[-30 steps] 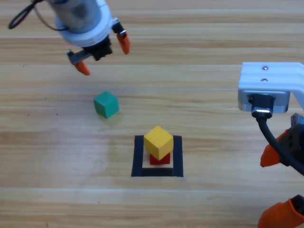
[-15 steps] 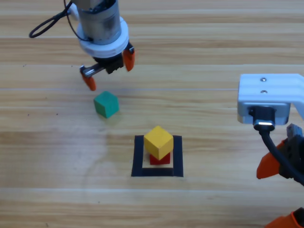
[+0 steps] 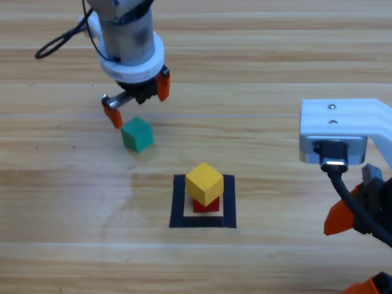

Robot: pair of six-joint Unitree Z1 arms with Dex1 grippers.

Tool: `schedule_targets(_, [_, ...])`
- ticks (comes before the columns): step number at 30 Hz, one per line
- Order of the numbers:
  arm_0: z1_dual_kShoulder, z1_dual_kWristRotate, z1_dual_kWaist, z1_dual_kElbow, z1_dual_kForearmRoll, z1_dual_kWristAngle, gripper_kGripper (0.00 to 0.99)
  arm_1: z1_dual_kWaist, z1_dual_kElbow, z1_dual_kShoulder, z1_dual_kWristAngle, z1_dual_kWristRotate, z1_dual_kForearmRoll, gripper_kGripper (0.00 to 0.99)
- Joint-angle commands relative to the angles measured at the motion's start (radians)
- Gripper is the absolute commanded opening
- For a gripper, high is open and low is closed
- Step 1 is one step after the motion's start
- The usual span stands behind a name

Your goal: Stack the blocks in the rectangular block: red at the bottom, yellow in the middle, green on top

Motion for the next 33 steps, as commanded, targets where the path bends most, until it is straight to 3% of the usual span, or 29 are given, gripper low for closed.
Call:
schedule_targets(1, [0.027, -0.003, 0.008, 0.146, -0.114, -0.027, 0.959, -0.024, 0.027, 0.032, 0.015, 0.003, -0.033, 0.990])
schedule_targets(12, [0.035, 0.032, 0.031, 0.200, -0.189, -0.030, 0.957, -0.024, 0.039, -0.047, 0.015, 0.012, -0.057, 0.990])
schedule_targets(18, [0.062, 0.029, 0.039, 0.205, -0.222, -0.033, 0.957, -0.026, 0.118, -0.156, 0.017, 0.018, -0.162, 0.990])
schedule_targets(23, [0.065, 0.032, 0.048, 0.228, -0.240, -0.033, 0.957, -0.024, 0.122, -0.154, 0.014, 0.018, -0.165, 0.990])
schedule_targets(33, [0.050, 0.030, 0.059, 0.306, -0.291, -0.039, 0.862, -0.026, 0.124, -0.148, 0.012, 0.018, -0.166, 0.990])
